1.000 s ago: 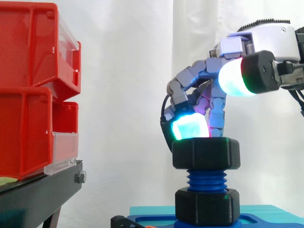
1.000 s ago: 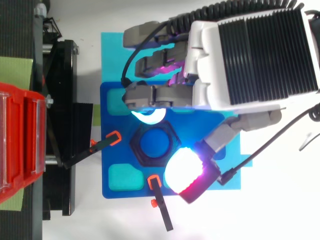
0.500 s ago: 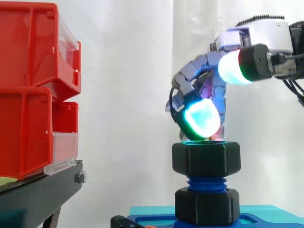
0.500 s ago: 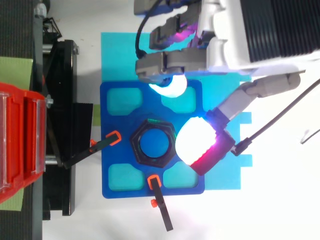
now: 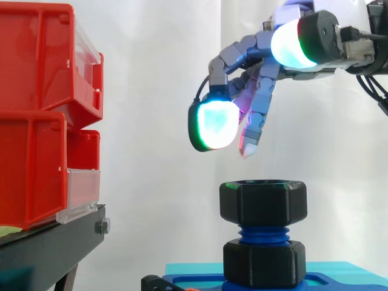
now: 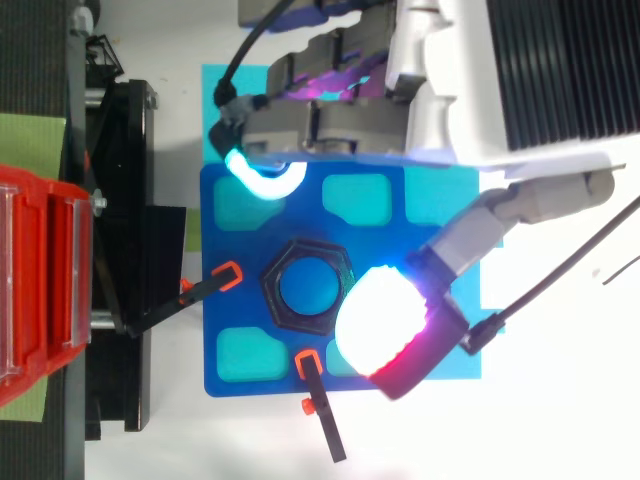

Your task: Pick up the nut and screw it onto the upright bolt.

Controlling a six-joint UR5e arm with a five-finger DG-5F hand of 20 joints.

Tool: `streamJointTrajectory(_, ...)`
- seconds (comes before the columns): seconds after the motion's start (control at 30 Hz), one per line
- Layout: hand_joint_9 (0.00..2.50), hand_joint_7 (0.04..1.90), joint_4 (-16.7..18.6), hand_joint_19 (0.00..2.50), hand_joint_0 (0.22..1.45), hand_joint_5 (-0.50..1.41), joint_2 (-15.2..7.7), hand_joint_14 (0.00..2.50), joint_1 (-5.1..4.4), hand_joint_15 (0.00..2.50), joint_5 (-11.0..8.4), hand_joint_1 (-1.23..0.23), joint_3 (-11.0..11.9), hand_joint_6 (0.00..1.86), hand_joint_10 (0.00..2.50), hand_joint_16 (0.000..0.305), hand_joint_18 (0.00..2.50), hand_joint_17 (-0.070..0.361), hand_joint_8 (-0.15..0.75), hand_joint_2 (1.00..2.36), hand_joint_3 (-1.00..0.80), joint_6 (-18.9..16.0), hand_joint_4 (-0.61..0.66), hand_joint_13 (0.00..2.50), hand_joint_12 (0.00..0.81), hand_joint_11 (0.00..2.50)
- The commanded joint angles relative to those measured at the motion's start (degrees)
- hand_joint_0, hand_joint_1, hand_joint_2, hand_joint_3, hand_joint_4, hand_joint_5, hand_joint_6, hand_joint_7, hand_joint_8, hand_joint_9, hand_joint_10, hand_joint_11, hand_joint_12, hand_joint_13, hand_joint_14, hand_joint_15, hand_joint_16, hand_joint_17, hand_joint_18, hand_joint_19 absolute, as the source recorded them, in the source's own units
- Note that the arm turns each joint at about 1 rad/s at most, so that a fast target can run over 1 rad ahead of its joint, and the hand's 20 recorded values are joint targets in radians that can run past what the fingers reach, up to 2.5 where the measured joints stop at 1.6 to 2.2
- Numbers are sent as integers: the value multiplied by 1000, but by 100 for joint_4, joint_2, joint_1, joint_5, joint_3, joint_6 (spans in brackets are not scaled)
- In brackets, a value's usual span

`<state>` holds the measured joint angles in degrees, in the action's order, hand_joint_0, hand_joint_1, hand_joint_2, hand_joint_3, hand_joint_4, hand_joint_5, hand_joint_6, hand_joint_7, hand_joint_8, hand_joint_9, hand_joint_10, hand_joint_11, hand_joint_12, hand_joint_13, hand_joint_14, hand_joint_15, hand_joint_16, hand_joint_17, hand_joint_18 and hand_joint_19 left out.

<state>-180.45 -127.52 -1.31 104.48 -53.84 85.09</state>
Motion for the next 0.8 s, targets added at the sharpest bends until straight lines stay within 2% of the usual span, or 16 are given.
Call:
streamJointTrajectory(0.0, 1036, 814, 133, 0, 495, -106, -1, 0, -133, 0, -174, -126, -39, 503, 0, 25, 418, 57, 289, 1000, -500, -98, 244, 753, 273, 0)
streamJointTrajectory(0.1, 992, 768, 247, 0, 493, -118, -1, 0, -238, 0, -253, -126, -179, 503, 0, 26, 385, 59, 285, 1000, -500, -177, 232, 728, 278, 0)
streamJointTrajectory(0.33, 949, 738, 608, 0, 489, -124, -1, 0, -370, 0, -332, -123, -461, 502, 0, 27, 334, 61, 282, 1000, -500, -405, 223, 681, 285, 0)
streamJointTrajectory(0.67, 897, 742, 616, 0, 488, -122, -1, 0, -440, 0, -376, -118, -496, 502, 0, 28, 312, 62, 280, 1000, -500, -405, 231, 664, 286, 0)
streamJointTrajectory(0.77, 887, 743, 625, 0, 487, -121, -1, 0, -440, 0, -367, -118, -575, 502, 0, 28, 301, 62, 282, 1000, -500, -405, 231, 654, 285, 0)
